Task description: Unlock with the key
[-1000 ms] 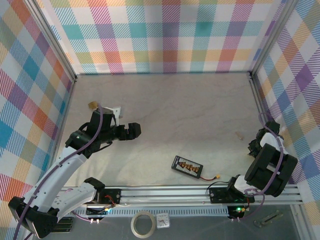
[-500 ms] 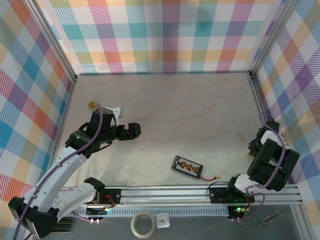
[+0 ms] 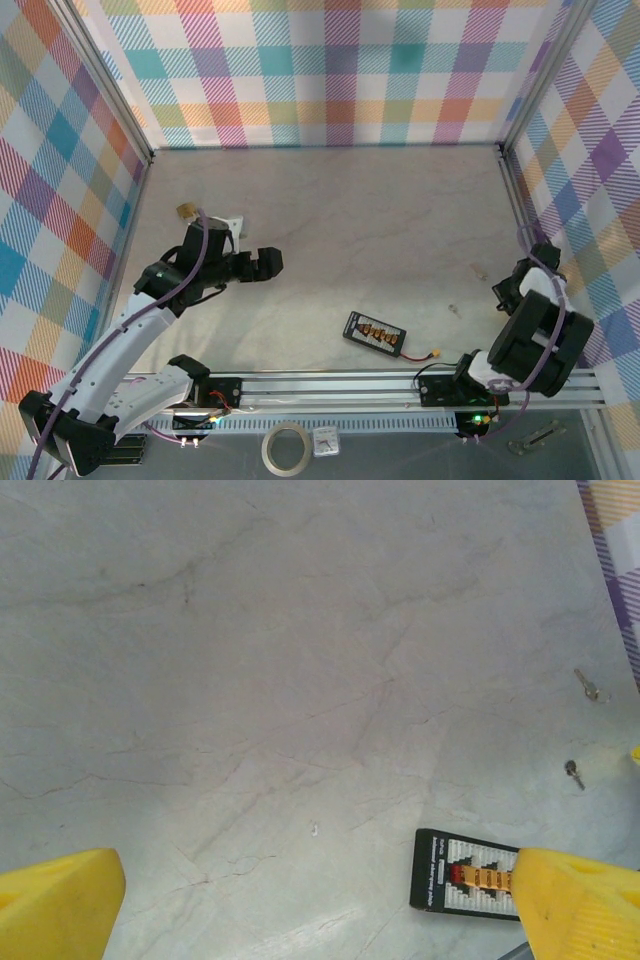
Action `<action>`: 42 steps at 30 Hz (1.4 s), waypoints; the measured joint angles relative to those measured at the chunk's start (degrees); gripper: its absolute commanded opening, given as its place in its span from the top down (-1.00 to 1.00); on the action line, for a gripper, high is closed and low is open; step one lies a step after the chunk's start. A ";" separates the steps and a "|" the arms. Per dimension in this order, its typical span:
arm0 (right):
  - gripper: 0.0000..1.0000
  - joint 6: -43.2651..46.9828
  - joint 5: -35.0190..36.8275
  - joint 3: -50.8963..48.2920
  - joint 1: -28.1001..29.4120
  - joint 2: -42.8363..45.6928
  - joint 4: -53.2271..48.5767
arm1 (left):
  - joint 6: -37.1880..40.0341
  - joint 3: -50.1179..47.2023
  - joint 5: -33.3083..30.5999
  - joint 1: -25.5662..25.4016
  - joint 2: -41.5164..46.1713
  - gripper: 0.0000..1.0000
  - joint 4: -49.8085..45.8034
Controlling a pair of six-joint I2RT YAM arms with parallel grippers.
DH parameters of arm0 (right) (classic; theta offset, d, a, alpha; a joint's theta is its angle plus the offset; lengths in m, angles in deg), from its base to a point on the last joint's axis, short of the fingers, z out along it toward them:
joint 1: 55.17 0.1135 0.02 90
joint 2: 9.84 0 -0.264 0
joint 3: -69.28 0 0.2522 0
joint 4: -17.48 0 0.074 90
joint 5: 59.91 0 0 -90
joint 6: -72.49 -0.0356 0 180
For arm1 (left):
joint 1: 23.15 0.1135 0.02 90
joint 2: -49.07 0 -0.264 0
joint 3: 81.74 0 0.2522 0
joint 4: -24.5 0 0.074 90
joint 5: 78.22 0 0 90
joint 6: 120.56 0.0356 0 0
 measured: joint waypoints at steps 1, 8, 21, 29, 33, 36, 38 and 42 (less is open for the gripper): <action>1.00 0.00 -1.73 -0.66 0.00 2.34 -0.07 | -0.50 -0.63 0.44 0.00 0.00 -0.95 0.66; 0.96 0.39 -11.39 -1.05 0.00 14.38 -2.56 | -3.87 -2.99 2.45 -0.63 -0.13 -0.94 3.96; -0.08 1.73 -23.19 1.77 24.33 15.65 -10.84 | -4.66 -3.04 2.58 -0.96 0.35 -0.97 5.77; 0.06 -0.61 -10.16 2.05 33.79 11.93 -15.43 | -4.55 -3.10 2.54 -1.03 1.75 -0.98 5.64; 0.07 -3.04 -2.29 3.52 40.35 7.80 -18.03 | -4.39 -3.28 2.54 -1.03 1.97 -0.98 5.49; 0.05 -4.92 2.56 4.96 44.65 5.07 -19.61 | -4.42 -3.34 2.45 -1.03 1.97 -0.99 5.31; 0.04 -6.16 5.14 5.53 46.73 3.74 -20.63 | -4.42 -3.37 2.38 -1.03 1.97 -0.99 5.29; 0.02 -9.42 10.32 6.45 50.25 1.03 -23.30 | -4.35 -3.37 2.36 -1.03 2.08 -0.99 5.25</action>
